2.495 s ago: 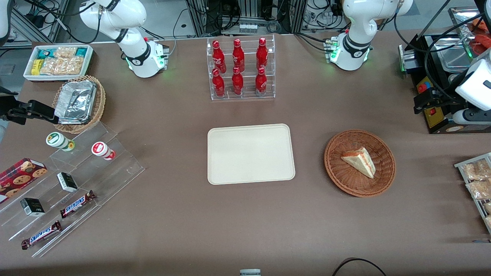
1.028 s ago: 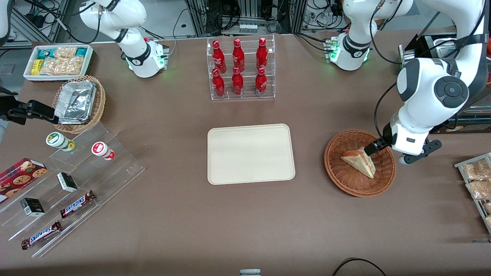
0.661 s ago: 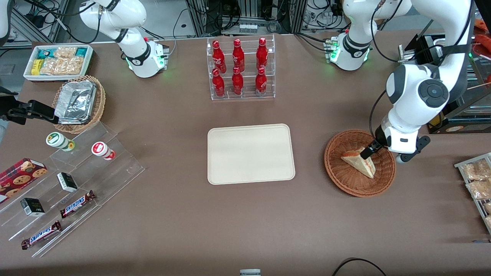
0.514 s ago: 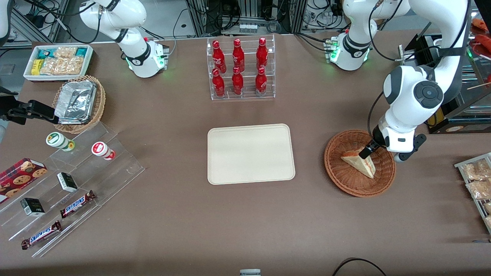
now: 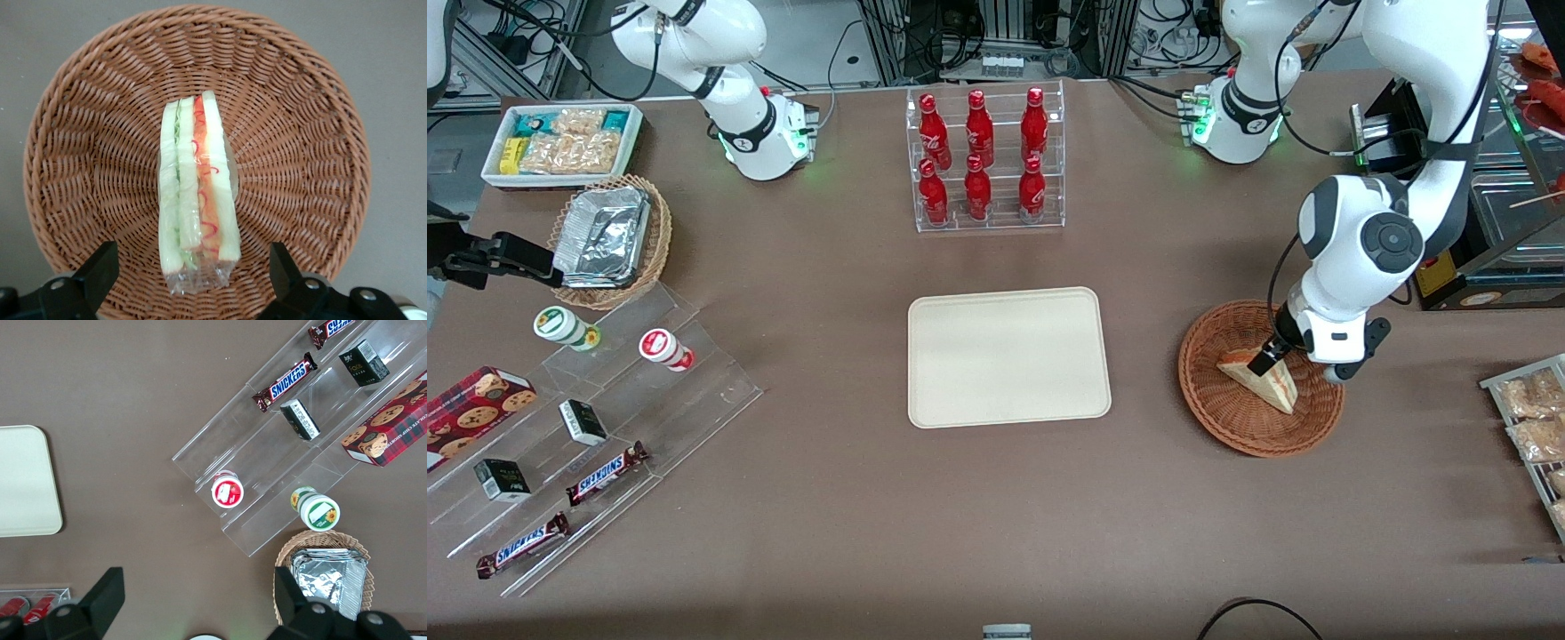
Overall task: Place sandwich from basket to tray
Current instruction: 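Lower the open left gripper around the wrapped sandwich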
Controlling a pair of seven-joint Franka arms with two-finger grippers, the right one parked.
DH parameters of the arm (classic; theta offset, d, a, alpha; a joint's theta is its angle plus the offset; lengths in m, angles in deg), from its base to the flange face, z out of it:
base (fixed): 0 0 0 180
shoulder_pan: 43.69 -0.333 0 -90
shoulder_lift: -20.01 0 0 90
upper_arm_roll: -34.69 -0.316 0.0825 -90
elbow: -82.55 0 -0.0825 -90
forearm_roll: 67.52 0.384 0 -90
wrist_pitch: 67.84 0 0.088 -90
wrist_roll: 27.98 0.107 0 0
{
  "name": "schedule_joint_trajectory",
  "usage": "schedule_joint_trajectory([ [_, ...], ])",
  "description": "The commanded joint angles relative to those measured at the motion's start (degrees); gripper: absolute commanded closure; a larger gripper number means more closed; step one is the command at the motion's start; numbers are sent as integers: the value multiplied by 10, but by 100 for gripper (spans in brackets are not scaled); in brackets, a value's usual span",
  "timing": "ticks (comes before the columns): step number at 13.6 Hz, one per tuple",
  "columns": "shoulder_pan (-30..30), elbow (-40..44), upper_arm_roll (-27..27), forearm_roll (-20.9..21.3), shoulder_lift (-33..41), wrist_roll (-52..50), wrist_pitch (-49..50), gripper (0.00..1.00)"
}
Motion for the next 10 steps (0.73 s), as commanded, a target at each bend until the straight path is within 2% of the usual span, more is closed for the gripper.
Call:
schedule_joint_trajectory([
  [1, 3, -7, -4, 2, -17, -14, -29, 0],
  [4, -3, -6, -4, 2, -39, -14, -48, 0],
  [5, -3, -4, -4, 2, -45, -14, -57, 6],
  [6, -3, -2, -4, 1, -51, -19, -63, 26],
  [7, -3, 4, -5, 1, -57, -29, -65, 73],
  [8, -2, 16, -5, 1, -67, -33, -64, 100],
  [10, 3, 32, -6, 2, -72, -47, -59, 100],
])
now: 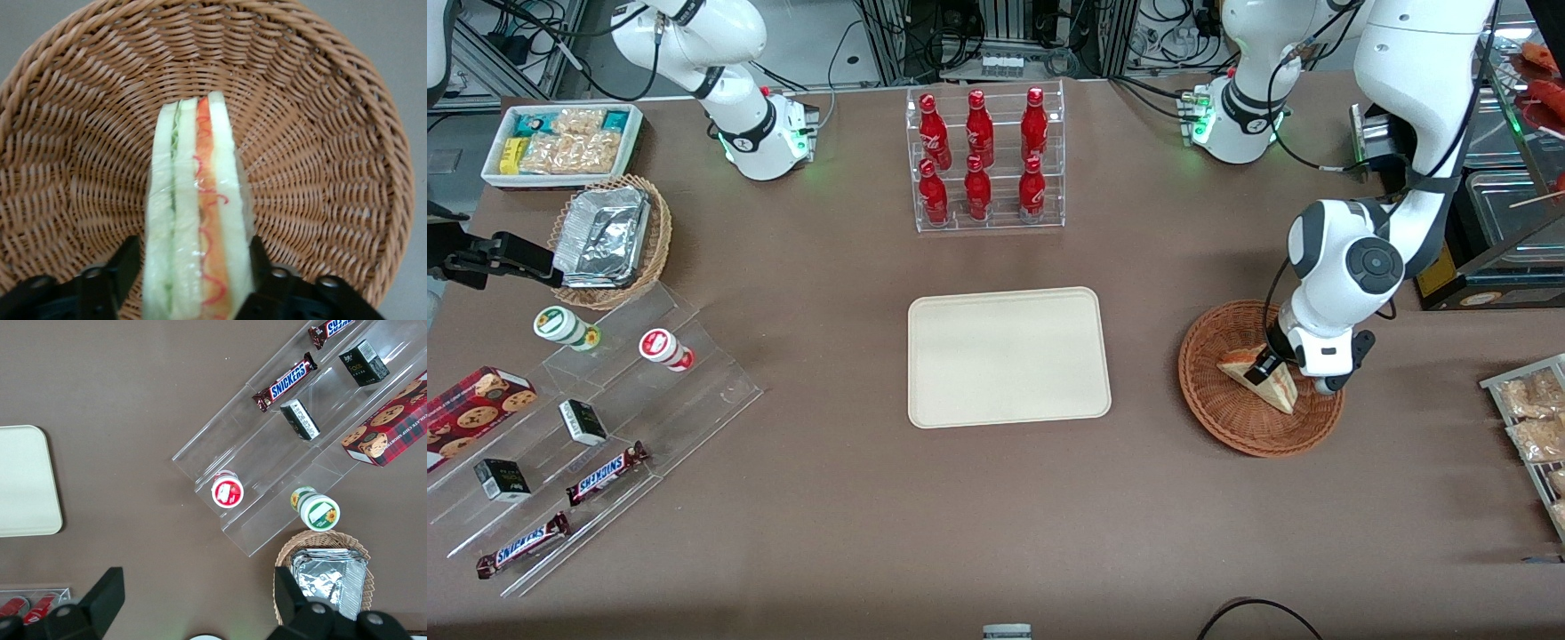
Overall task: Place sandwich from basket to tray
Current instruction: 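Lower the open left gripper around the wrapped sandwich, then close the left gripper on the sandwich and lift it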
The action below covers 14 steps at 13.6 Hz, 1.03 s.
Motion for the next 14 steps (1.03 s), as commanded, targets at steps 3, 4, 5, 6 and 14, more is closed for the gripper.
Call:
schedule_joint_trajectory([
  [3, 7, 27, -2, 35, 7, -20, 26, 100],
  [4, 7, 51, -2, 58, 13, -20, 77, 100],
  [5, 8, 90, 1, 77, 21, -17, 163, 100],
  [6, 9, 132, 6, 87, 27, -15, 238, 100],
  [14, 160, 340, 29, 70, 6, -15, 422, 100],
])
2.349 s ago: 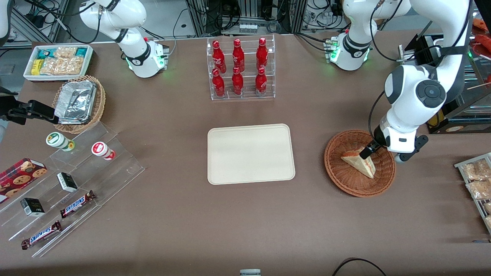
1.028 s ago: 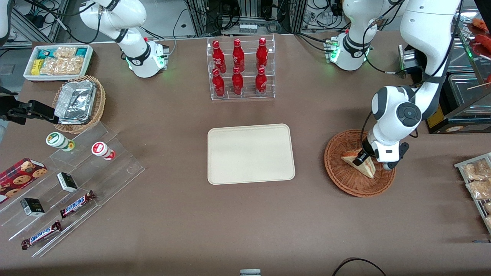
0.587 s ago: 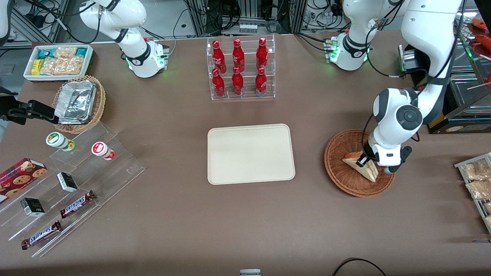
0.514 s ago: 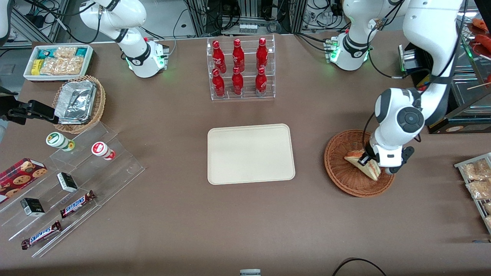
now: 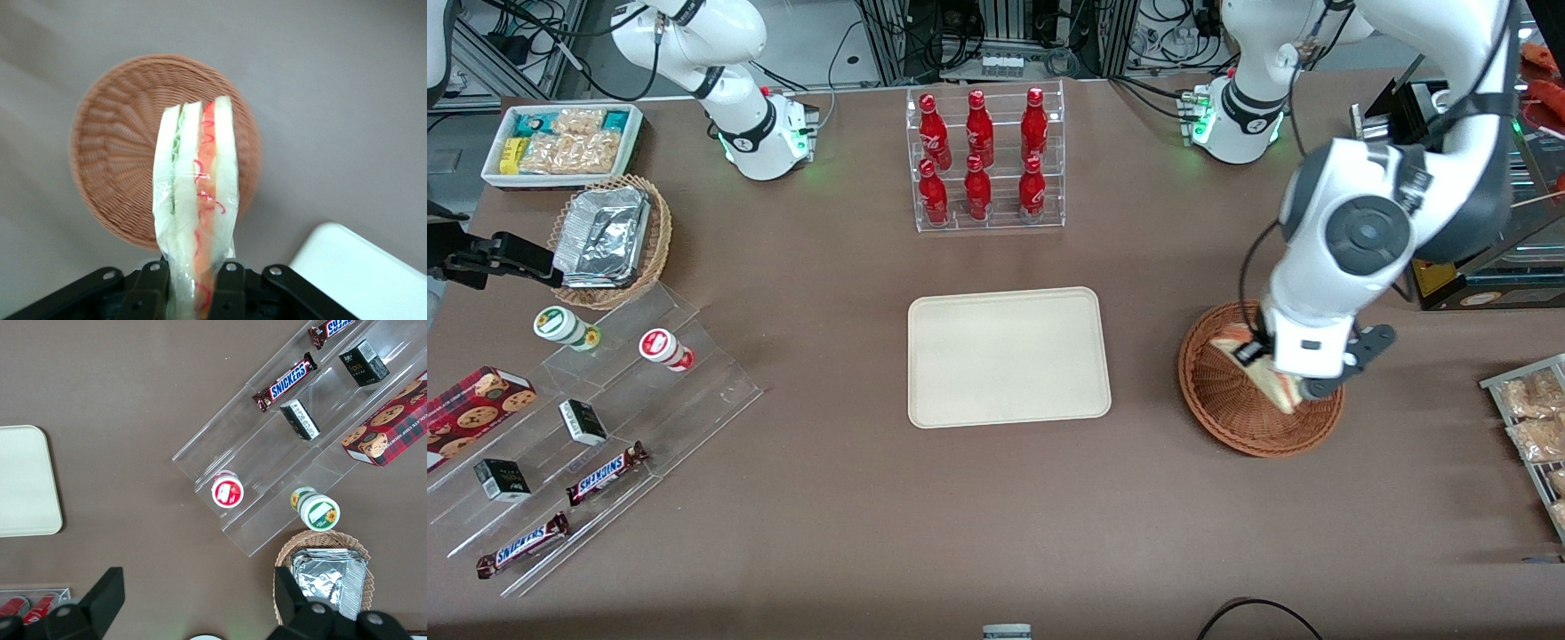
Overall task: Place sandwich from basket to tray
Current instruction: 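Carry the sandwich with the left gripper over the cream tray, then lower the sandwich onto the tray and open the left gripper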
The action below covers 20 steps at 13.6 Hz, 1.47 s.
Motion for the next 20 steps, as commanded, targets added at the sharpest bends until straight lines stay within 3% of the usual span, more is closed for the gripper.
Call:
schedule_joint_trajectory([
  [1, 65, 39, -2, -4, -38, -8, 10, 100],
  [4, 130, 65, 0, -22, -77, -9, 1, 100],
  [8, 185, 72, 1, -43, -126, 30, -87, 100],
  [13, 243, 73, -1, -35, -191, 33, -170, 100],
  [20, 278, 72, -1, -14, -250, 33, -224, 100],
])
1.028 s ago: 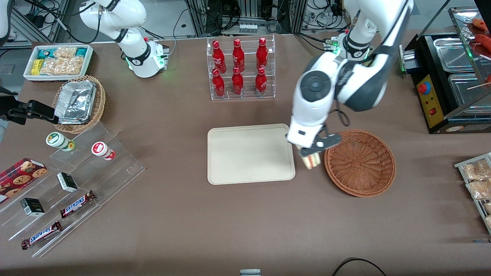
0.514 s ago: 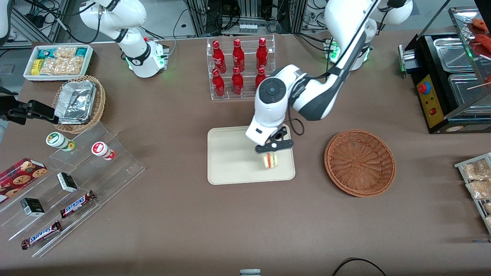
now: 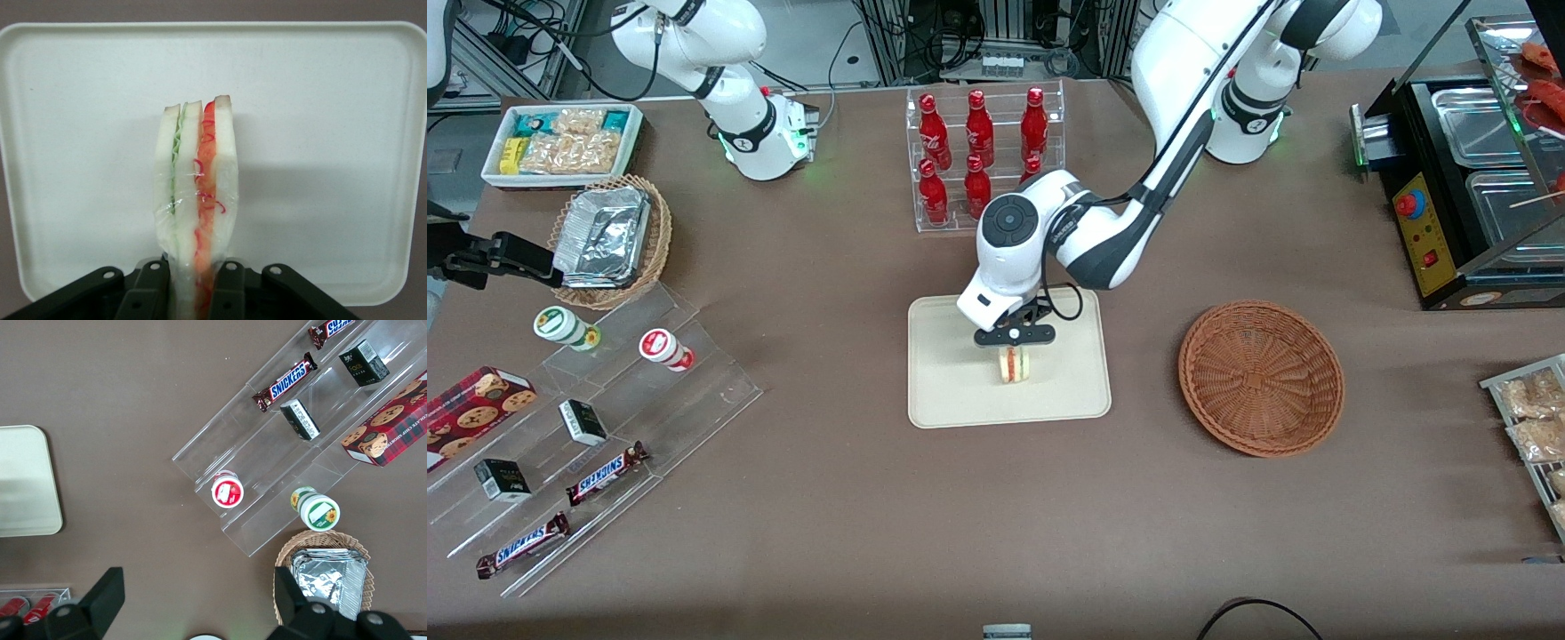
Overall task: Place sandwich from basket to tray
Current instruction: 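Lower the sandwich onto the tray and open the left gripper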
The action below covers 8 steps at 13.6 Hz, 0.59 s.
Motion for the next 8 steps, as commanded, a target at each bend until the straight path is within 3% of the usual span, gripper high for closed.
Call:
schedule_joint_trajectory([
  [1, 25, 18, -8, 11, -26, 4, -10, 100],
  [5, 26, 16, -9, 11, -35, 2, -10, 100],
  [6, 26, 17, -9, 11, -37, 1, -10, 92],
  [7, 26, 17, -9, 11, -38, -1, -10, 53],
  [8, 26, 18, -10, 12, -37, 2, -10, 2],
])
